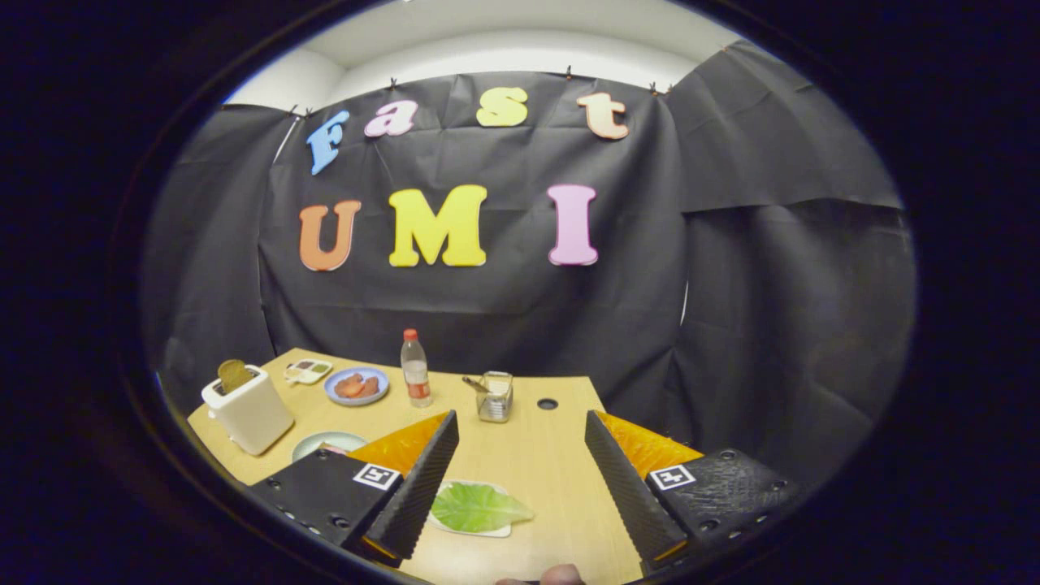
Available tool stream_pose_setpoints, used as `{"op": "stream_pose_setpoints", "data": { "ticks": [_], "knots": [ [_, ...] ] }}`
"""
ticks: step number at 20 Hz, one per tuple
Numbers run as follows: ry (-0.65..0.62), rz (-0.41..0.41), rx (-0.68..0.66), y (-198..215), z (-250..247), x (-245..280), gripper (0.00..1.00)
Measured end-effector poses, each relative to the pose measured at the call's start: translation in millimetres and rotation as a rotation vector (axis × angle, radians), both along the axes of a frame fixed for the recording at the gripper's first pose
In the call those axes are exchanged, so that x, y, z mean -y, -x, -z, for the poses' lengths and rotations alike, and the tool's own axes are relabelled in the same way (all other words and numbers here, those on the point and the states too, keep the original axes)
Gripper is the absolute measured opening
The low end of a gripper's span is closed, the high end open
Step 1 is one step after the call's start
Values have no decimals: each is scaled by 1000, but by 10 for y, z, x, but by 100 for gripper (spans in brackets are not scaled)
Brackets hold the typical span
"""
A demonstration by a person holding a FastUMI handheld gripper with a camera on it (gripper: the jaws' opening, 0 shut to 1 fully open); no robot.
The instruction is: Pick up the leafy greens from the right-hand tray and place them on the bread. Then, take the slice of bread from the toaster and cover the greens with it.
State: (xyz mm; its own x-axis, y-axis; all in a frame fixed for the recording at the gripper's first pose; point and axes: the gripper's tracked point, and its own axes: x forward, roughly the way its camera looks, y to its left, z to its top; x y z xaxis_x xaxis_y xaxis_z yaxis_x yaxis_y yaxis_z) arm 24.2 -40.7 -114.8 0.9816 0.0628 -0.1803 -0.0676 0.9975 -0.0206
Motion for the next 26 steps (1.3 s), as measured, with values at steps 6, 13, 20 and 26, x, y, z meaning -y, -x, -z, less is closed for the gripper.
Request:
{"op": "stream_pose_setpoints", "data": {
  "ticks": [6,13,20,26],
  "knots": [
    [-16,-59,-235,-340,1203,-136,95],
    [-3,-51,-443,-780,2283,-28,96],
    [-1,-71,-519,-926,2556,-90,77],
    [18,-74,-519,-967,2511,-191,26]
  ]
}}
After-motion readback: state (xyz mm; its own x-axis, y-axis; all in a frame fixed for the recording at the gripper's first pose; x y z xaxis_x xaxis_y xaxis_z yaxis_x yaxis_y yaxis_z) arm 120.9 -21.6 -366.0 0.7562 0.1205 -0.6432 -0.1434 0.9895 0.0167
